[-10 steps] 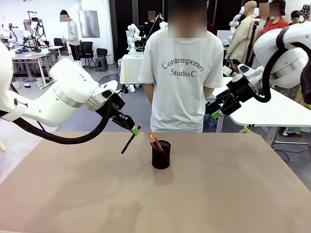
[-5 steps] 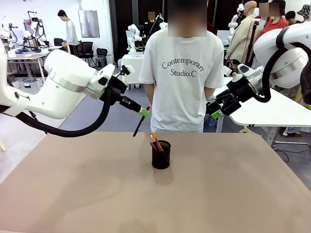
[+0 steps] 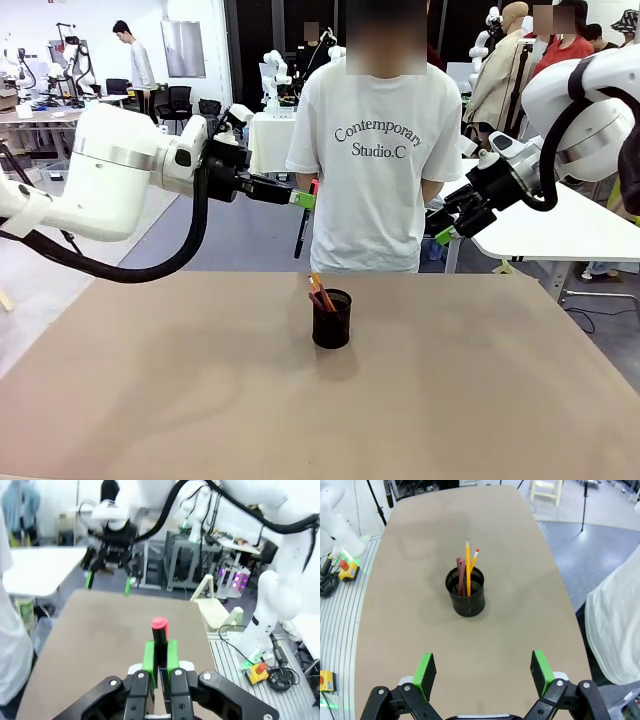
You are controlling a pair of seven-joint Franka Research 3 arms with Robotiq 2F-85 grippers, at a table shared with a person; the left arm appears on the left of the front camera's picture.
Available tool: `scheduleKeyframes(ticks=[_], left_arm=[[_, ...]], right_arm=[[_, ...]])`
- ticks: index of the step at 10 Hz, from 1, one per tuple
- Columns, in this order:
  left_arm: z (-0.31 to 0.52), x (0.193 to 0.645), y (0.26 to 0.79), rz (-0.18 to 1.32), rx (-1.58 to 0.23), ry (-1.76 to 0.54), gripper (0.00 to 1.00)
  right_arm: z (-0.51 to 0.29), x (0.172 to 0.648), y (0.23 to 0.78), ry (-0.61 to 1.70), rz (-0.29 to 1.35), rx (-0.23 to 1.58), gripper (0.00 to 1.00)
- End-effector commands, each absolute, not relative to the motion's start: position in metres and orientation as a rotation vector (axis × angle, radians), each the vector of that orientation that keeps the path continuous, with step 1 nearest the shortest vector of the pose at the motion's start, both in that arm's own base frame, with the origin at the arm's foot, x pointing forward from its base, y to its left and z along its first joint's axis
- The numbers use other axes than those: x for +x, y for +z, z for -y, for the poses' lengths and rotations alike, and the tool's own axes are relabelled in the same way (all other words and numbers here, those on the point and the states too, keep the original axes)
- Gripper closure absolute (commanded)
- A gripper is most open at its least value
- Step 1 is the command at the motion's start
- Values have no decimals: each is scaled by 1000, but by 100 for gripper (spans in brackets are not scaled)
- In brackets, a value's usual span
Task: Place the pens into the pen holder.
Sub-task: Pick up a writing instrument from the table and place it into the Pen holder.
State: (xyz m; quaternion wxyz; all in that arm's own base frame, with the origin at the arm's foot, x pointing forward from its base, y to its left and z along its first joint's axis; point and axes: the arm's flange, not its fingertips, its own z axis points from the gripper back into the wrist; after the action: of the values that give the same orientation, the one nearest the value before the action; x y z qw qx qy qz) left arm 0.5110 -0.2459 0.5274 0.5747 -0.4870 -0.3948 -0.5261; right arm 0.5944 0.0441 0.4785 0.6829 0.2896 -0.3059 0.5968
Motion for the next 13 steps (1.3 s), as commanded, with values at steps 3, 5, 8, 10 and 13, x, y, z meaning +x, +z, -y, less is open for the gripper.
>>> scheduleKeyframes(ticks=[3, 5, 8, 10, 13], left_arm=[[266, 511, 501, 1253, -1068, -1432, 100], [278, 516, 485, 1328, -976, -1499, 100], [279, 518, 483, 1276, -991, -1508, 100], [279, 518, 483, 1276, -991, -1508, 100], [281, 518, 480, 1274, -993, -1513, 100]], right_arm=[[-46, 592, 480, 1342, 686, 633, 0], [-46, 592, 480, 1342, 686, 633, 0], [-46, 592, 480, 1342, 686, 633, 0], [-46, 592, 480, 1342, 686, 633, 0], [-46, 592, 480, 1342, 686, 633, 0]])
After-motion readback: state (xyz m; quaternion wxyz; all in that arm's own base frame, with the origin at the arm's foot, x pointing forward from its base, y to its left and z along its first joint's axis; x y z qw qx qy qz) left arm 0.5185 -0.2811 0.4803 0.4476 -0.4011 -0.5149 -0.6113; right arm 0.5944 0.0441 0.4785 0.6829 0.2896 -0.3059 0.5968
